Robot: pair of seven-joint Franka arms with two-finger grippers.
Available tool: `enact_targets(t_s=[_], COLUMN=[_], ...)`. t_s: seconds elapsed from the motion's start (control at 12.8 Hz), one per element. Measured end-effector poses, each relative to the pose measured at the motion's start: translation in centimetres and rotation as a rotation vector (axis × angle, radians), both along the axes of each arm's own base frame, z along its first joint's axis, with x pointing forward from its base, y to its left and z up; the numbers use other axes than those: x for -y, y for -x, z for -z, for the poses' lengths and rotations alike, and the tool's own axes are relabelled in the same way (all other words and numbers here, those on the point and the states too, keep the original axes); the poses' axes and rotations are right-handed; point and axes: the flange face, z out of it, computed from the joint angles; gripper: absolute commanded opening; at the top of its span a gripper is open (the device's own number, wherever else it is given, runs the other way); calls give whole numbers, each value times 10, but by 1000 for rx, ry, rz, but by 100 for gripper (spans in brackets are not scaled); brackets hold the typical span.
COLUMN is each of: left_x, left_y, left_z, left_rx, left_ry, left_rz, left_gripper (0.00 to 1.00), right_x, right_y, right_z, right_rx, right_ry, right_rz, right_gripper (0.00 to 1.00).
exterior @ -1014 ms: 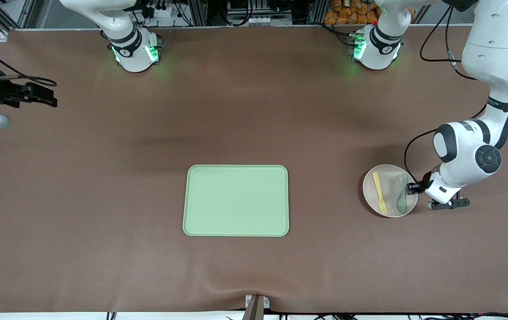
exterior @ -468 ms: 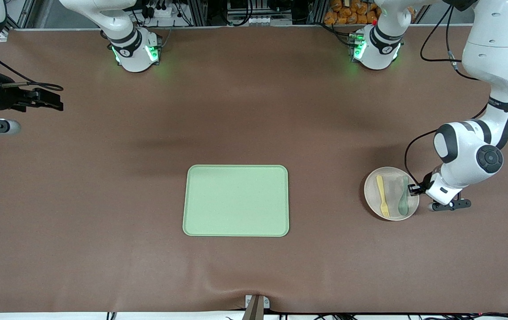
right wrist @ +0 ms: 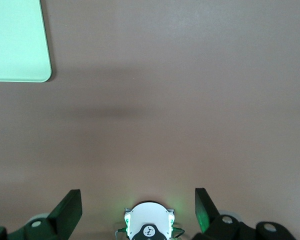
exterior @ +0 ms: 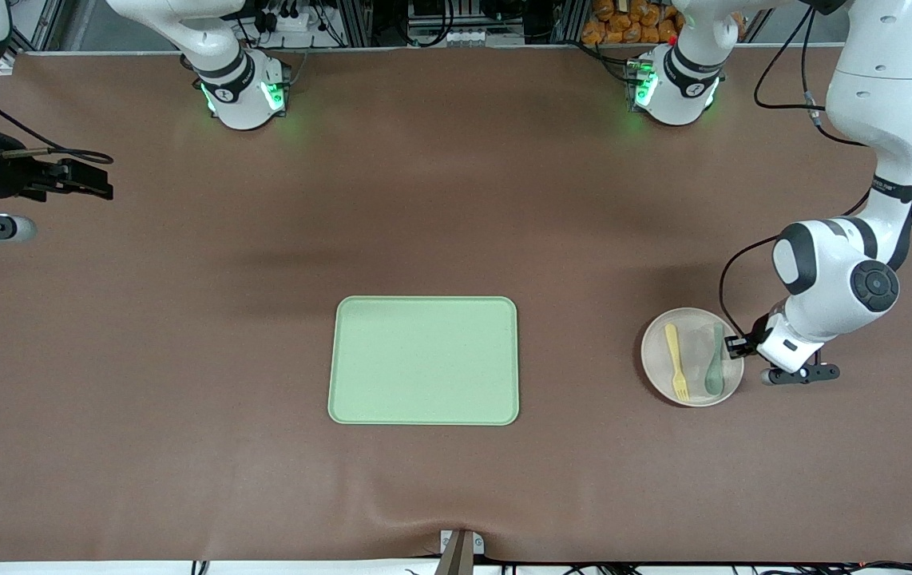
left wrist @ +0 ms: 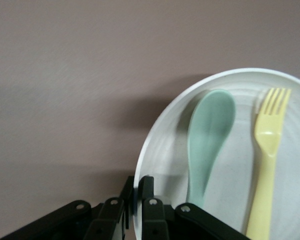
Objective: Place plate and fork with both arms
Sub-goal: 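Slide the plate with the left gripper onto the green tray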
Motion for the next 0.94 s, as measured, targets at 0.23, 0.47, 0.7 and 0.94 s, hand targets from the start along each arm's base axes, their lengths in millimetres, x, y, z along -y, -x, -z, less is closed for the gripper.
enact_targets(t_s=[0.23,0.47,0.7,0.94], left_x=[29,52,78,106], left_y=[-11,-23,-33,-38], left_z=[-14,-32,-48,-47], left_rx=[25,51,69,65], left_ry=[73,156,248,285], left_rz=[-63,-114,-147,-134], left_gripper=[0,0,0,0], right_x=[1,2,5,11], right_y=[0,0,0,0], right_z=[0,-1,-2,-2], right_rx=[1,3,5,4], right_ry=[0,0,0,1], right_rz=[2,4,10,20], right_gripper=[100,100,100,100])
